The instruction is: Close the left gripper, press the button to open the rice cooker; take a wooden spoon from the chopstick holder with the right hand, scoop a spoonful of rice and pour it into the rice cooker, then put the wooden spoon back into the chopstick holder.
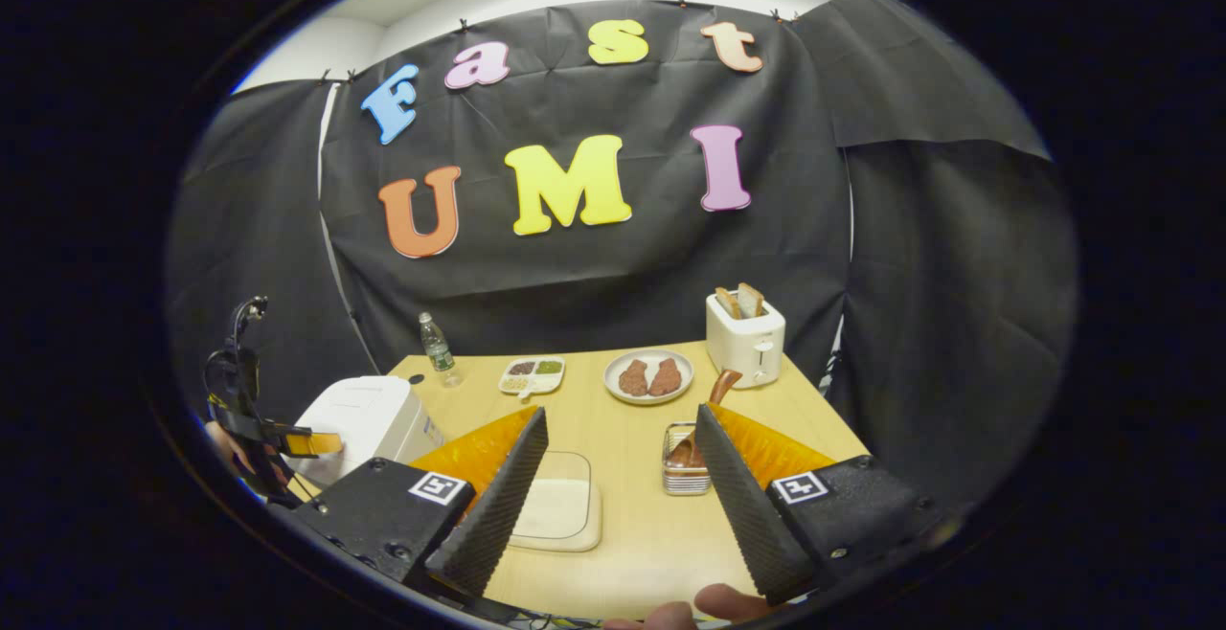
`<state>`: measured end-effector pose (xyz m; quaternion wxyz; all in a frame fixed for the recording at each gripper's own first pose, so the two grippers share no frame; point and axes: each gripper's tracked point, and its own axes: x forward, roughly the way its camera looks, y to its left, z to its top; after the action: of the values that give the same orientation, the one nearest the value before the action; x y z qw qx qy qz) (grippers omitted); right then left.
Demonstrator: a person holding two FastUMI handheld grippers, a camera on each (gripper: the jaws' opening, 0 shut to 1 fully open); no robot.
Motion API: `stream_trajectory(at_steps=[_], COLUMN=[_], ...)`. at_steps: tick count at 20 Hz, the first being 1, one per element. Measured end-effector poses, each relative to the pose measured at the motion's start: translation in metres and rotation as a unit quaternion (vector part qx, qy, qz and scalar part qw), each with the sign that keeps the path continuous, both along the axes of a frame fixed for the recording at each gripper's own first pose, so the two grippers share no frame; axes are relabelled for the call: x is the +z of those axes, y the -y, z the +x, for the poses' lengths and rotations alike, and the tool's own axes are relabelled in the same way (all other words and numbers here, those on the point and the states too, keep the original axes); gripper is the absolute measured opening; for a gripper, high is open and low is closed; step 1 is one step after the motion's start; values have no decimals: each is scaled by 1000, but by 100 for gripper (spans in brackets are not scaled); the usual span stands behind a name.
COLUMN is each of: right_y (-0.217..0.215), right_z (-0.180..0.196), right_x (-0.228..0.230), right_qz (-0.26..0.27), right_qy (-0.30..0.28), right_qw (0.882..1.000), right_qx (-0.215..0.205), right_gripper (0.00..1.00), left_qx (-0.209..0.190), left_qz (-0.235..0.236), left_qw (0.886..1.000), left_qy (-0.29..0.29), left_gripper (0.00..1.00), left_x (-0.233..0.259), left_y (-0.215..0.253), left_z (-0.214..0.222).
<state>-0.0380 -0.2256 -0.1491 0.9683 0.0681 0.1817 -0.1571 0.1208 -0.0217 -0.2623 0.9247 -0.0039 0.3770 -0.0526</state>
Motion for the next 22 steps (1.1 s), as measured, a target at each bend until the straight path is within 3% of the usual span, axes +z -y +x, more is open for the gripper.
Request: stream_trajectory(at_steps=[7,10,13,16,20,22], right_y=[-26,-40,-47,-55,-59,-60], right_z=[15,18,12,16,20,21], right_x=[6,6,6,7,11,9], right_qz=[-11,-15,-23,-18,-16,-17], right_qy=[-10,-14,-13,-11,-5,-7], right_qw=[999,998,998,998,998,998], right_qx=[38,53,58,61,62,62], right_gripper=[100,100,96,100,96,100], left_qx=[-15,-53,-42,-45,-38,-19], left_qz=[-23,13,17,14,23,13], left_qw=[999,995,994,990,993,996], left_qy=[43,79,101,136,108,85], left_gripper=[98,95,96,98,98,98], left_x=[0,6,19,46,29,19], left_y=[2,3,1,-3,-18,-25], left_z=[-7,-7,0,7,0,-5])
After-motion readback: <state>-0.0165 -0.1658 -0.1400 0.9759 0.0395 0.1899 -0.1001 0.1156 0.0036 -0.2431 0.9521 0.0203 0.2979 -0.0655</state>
